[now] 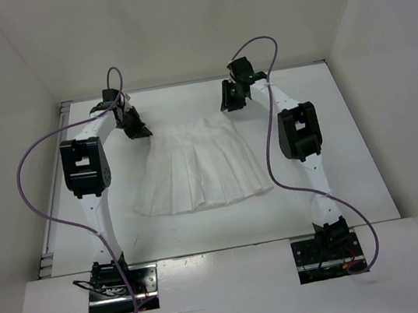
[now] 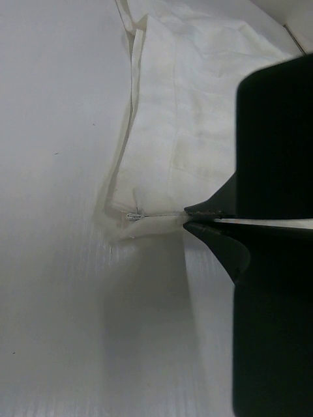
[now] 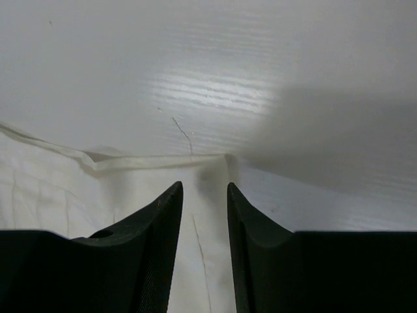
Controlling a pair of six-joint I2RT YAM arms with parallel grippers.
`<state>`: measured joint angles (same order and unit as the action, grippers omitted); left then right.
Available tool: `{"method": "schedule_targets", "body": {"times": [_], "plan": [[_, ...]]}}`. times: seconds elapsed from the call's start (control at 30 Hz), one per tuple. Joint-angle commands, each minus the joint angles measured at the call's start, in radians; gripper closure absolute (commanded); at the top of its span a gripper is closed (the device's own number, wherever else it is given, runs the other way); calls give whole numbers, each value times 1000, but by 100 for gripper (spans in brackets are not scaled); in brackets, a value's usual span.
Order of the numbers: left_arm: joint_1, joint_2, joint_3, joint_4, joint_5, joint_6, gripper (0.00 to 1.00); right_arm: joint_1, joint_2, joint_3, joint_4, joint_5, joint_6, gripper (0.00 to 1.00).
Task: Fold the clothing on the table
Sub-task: Fold the skirt
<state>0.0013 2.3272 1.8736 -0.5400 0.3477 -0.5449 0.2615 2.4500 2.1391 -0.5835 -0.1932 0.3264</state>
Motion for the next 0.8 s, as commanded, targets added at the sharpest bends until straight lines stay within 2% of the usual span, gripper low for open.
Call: {"method": "schedule_targets", "body": {"times": [0.0,0.33,0.5,0.57,0.6,0.7,0.77], "plan": [[-6,-57,-4,-2,27,30,98,-4,88,122,-44,-74,-20,61],[12,-38,15,-2,27,30,98,-33,89,68,-47,-86,-29,63],[22,-28,15,-2,27,30,98,-51,69,-10,-36,-159,-29,66],[22,-17,15,-2,17,30,98,-63,55,-50,-36,-281,-29,70],[22,-17,15,-2,17,30,98,-74,55,-59,-26,-332,-20,81],[43,4,15,9,30,30,98,-97,55,-90,-16,-414,-10,100],[52,4,15,23,56,17,98,-113,34,-122,-7,-394,0,100]]}}
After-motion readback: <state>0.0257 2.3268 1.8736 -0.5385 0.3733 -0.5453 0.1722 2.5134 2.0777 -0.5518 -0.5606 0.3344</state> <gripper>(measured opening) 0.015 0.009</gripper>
